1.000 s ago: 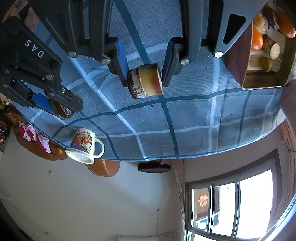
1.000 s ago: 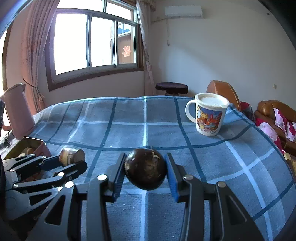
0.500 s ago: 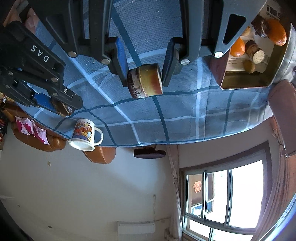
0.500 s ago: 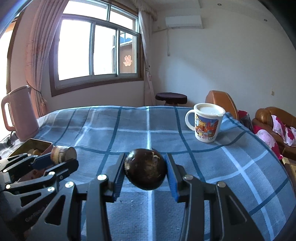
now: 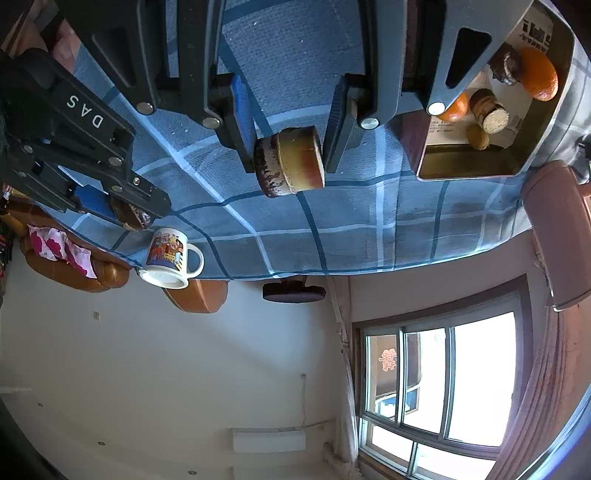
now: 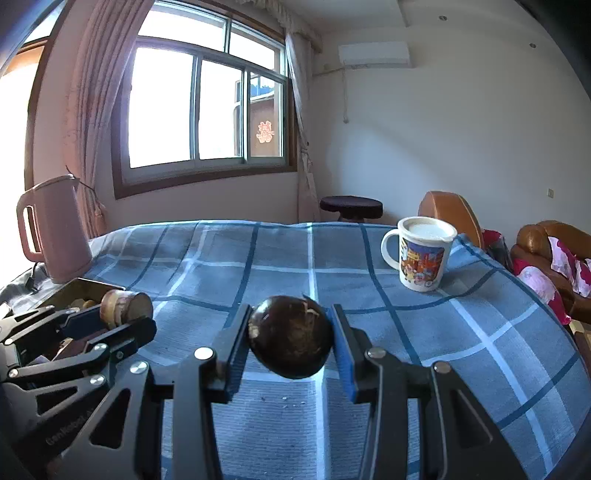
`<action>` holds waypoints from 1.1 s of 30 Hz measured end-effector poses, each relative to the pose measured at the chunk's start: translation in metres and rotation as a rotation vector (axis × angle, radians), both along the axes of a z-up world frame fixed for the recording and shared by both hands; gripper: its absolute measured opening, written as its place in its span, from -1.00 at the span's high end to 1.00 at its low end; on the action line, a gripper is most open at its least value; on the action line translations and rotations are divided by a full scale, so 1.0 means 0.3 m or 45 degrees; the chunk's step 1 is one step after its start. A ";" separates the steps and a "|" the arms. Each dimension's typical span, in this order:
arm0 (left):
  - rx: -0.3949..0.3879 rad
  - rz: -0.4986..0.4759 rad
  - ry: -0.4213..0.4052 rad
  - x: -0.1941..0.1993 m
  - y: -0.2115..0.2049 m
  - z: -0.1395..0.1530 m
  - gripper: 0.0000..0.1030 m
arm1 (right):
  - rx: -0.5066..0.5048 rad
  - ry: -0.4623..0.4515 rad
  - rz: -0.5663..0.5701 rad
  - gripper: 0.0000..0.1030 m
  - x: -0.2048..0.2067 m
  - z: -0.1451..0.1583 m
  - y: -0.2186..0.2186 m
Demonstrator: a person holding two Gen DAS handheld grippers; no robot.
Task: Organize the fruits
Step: 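Carry the brown fruit and cake-roll piece over the tin box with both grippers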
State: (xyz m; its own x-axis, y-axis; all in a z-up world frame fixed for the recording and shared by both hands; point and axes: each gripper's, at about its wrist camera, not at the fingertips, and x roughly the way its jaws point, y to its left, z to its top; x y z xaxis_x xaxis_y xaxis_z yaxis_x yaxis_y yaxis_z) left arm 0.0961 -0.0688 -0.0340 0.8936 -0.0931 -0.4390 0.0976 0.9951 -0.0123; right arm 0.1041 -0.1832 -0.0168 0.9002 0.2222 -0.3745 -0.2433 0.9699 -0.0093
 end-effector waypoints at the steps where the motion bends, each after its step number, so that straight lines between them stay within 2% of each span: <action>1: -0.002 0.000 -0.001 -0.004 0.004 0.001 0.27 | 0.001 -0.003 0.003 0.14 -0.003 0.001 0.002; 33: -0.026 0.103 -0.074 -0.112 0.161 0.022 0.27 | -0.030 -0.047 0.161 0.14 -0.059 0.002 0.157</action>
